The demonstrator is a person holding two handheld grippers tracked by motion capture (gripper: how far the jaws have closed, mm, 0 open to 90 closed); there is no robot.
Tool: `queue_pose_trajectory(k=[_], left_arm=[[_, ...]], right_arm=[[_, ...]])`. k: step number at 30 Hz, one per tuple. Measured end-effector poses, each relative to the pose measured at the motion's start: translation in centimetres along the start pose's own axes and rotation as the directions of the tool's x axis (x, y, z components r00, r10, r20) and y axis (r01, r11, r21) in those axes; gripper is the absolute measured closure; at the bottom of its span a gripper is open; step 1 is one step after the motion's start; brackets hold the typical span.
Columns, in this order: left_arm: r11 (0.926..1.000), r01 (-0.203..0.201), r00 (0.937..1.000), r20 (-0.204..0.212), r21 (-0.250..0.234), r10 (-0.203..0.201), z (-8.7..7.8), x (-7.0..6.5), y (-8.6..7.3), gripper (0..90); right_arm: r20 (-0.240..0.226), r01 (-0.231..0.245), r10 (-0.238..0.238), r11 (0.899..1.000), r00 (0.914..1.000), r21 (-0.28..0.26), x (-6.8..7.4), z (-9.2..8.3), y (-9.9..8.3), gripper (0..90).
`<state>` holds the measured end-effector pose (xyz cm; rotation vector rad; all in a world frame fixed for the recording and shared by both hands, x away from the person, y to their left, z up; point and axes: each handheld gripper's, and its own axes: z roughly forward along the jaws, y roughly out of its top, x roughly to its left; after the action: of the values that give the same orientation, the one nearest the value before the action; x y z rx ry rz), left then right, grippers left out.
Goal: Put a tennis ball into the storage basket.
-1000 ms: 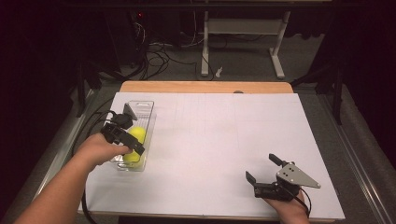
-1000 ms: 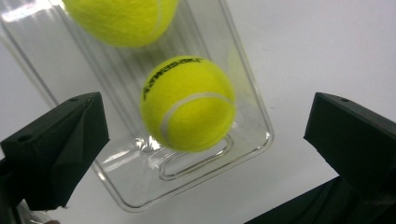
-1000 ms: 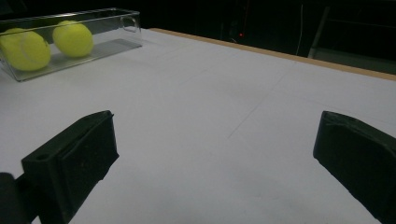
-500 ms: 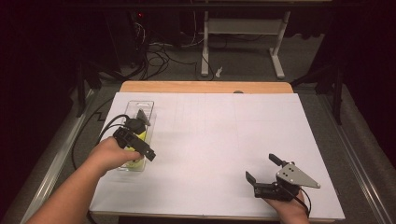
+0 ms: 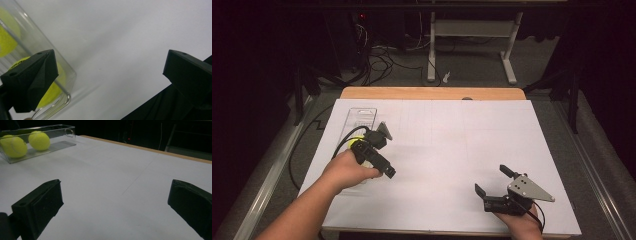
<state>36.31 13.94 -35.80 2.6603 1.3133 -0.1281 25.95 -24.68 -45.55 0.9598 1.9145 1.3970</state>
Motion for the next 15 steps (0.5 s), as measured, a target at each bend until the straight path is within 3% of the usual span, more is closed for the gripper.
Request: queue_pose_trajectory(k=[9, 15], left_arm=[[0.9997, -0.023, 0.9995, 0.023, 0.002, 0.023, 1.8, -1.4, 0.7, 0.6], [0.9994, -0.032, 0.9972, 0.068, 0.011, 0.031, 4.2, -1.4, 0.4, 0.6]], right_arm=[[0.000, -0.002, 0.002, 1.000, 1.0000, -0.004, 0.0, -0.1, 0.0, 0.2], [0.002, -0.005, 0.005, 1.000, 1.0000, -0.006, -0.1, -0.2, 0.0, 0.2]])
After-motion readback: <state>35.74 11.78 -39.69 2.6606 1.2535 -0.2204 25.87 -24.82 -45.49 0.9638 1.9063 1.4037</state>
